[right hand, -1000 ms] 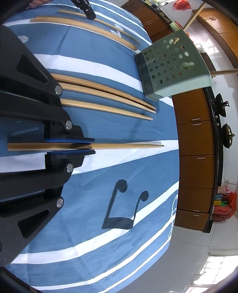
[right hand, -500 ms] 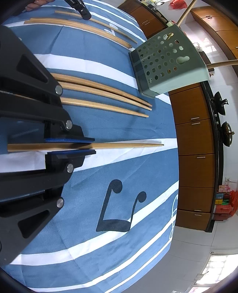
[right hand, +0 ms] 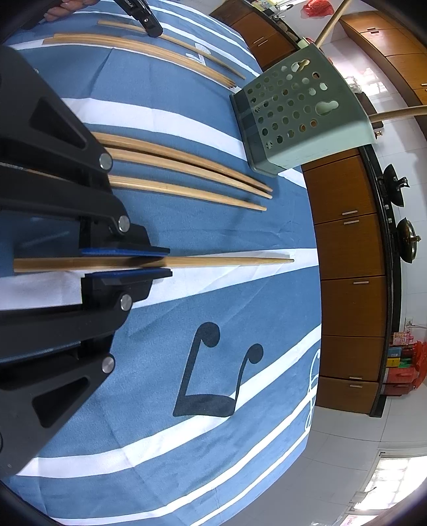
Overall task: Organize utensils
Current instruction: 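Grasp another wooden chopstick with the right tool while the left tool holds its chopstick, then lift both chopsticks upright and bring them above the green holder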
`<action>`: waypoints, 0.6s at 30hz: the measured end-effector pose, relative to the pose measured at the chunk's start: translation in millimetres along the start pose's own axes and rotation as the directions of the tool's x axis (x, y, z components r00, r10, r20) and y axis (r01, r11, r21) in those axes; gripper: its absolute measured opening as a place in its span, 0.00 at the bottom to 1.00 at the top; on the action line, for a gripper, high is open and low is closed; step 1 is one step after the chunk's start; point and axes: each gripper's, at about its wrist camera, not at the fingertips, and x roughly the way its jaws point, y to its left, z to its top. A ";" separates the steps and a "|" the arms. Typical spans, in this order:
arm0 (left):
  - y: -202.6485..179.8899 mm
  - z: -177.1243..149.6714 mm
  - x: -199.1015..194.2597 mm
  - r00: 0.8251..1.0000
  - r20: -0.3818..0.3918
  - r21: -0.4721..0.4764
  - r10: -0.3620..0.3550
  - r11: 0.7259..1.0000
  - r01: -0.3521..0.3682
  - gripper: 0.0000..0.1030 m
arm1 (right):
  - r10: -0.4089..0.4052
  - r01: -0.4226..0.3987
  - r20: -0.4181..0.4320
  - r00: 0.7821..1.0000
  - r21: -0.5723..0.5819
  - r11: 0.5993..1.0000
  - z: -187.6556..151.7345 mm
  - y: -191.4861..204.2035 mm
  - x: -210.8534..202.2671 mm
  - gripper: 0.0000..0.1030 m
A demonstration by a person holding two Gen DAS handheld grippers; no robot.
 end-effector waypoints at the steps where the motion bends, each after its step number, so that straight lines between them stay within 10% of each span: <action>1: 0.5 -0.2 -0.2 1.000 0.000 -0.002 -0.003 1.000 0.003 0.08 | -0.003 0.003 -0.001 1.000 -0.009 1.000 -0.6 1.0 -0.5 0.09; 18: -9.0 -14.1 -10.9 1.000 -0.006 0.055 0.030 0.998 -0.029 0.07 | 0.009 -0.010 -0.011 1.000 -0.029 1.000 -11.9 -0.2 -13.0 0.08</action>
